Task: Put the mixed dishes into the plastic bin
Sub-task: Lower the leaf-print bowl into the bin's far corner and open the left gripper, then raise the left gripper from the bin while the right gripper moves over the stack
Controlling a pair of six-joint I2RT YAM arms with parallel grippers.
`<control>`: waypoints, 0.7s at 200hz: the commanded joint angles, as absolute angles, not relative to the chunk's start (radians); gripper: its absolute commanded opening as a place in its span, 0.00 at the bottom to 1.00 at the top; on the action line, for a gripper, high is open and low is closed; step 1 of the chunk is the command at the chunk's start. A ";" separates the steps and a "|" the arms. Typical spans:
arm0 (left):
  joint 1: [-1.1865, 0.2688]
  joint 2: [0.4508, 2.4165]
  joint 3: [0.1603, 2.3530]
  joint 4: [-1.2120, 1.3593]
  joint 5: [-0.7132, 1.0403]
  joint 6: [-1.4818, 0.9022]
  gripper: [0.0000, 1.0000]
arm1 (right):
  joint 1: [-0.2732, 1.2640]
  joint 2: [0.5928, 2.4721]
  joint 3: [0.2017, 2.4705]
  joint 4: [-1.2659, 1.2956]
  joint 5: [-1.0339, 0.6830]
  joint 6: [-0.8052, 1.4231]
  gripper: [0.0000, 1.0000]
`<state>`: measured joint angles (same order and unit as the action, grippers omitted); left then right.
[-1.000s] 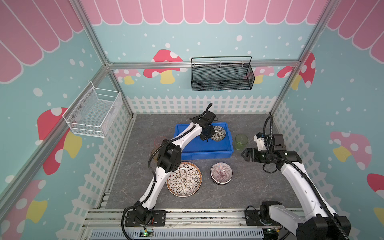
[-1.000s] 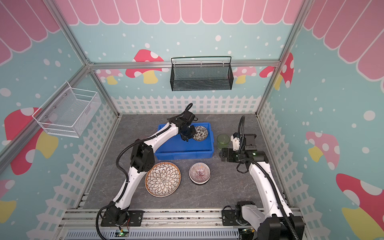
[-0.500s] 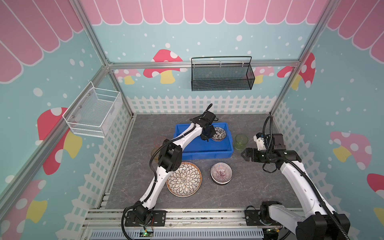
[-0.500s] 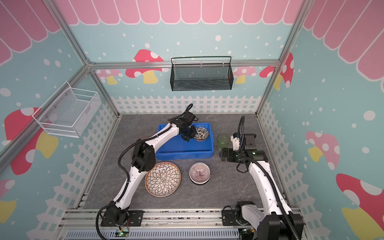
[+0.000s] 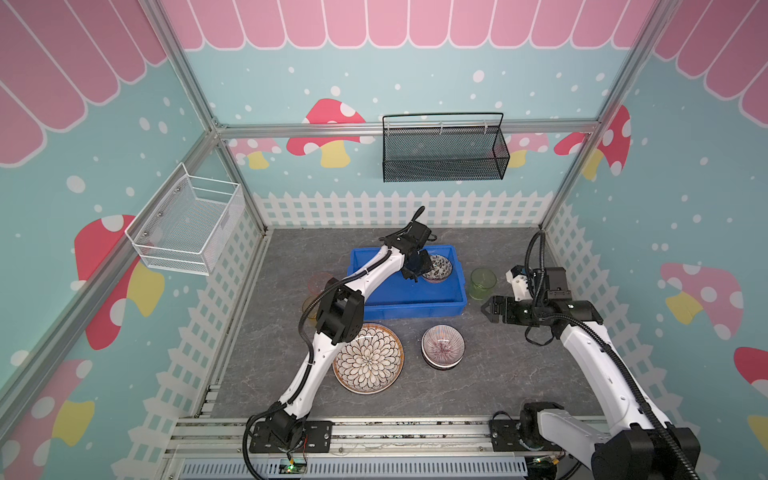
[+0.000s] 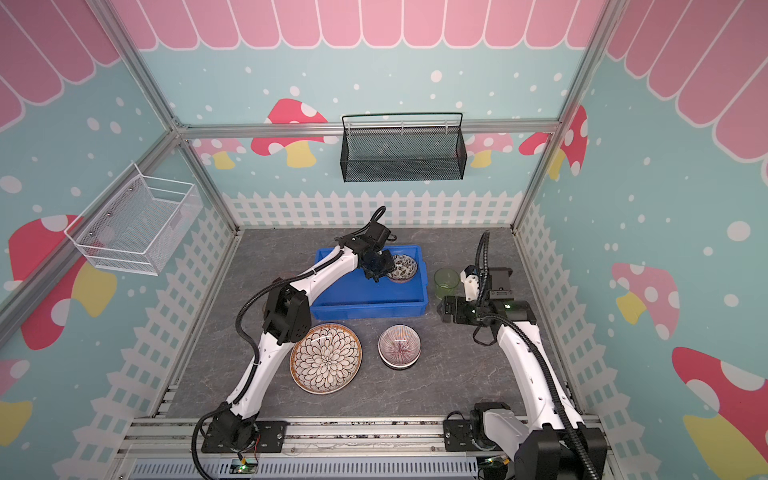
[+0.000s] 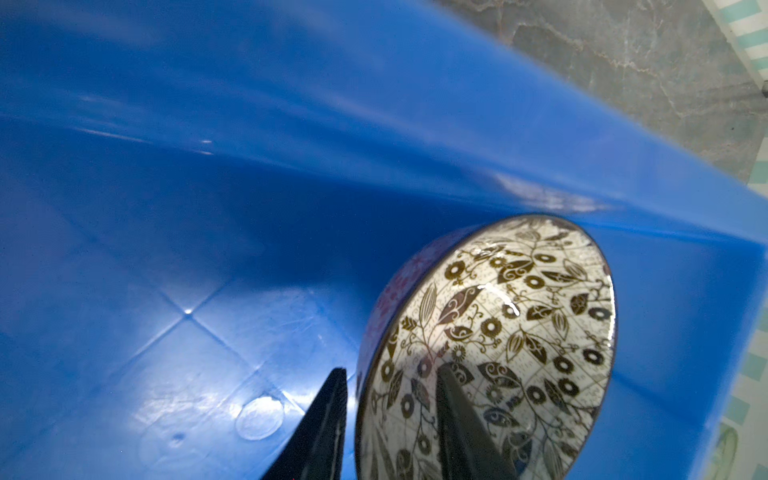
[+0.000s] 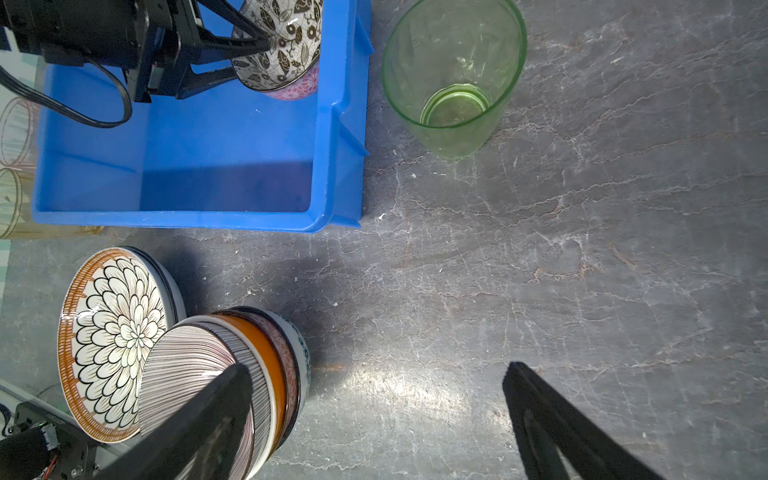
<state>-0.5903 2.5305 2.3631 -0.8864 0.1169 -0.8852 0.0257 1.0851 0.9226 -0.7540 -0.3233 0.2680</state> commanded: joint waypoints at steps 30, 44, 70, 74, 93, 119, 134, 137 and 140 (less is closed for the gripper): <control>-0.589 2.464 2.353 -0.881 0.121 -0.866 0.49 | 0.018 1.057 0.904 -0.746 -0.374 0.240 0.97; -0.591 2.431 2.339 -0.881 0.121 -0.853 0.51 | 0.018 1.062 0.905 -0.748 -0.379 0.242 0.92; -0.595 2.350 2.288 -0.871 0.107 -0.815 0.64 | 0.026 1.055 0.915 -0.755 -0.404 0.262 0.89; -0.595 2.337 2.279 -0.871 0.103 -0.810 0.67 | 0.028 1.055 0.918 -0.760 -0.406 0.263 0.89; -0.594 2.269 2.230 -0.868 0.097 -0.782 0.76 | 0.047 1.048 0.931 -0.792 -0.383 0.270 0.89; -0.594 2.165 2.152 -0.854 0.087 -0.747 0.93 | 0.099 1.041 0.929 -0.801 -0.378 0.295 0.88; -0.594 2.097 2.084 -0.839 0.065 -0.727 0.99 | 0.177 1.051 0.933 -0.808 -0.335 0.322 0.88; -0.594 2.084 2.067 -0.836 0.060 -0.725 0.99 | 0.194 1.054 0.933 -0.809 -0.322 0.330 0.88; -0.594 2.069 2.050 -0.830 0.055 -0.721 0.99 | 0.212 1.056 0.933 -0.810 -0.310 0.337 0.88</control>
<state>-0.5915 2.1609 2.1414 -0.8543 0.1040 -0.7658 0.1196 1.0542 0.9176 -0.7761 -0.3607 0.2943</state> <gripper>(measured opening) 0.978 0.880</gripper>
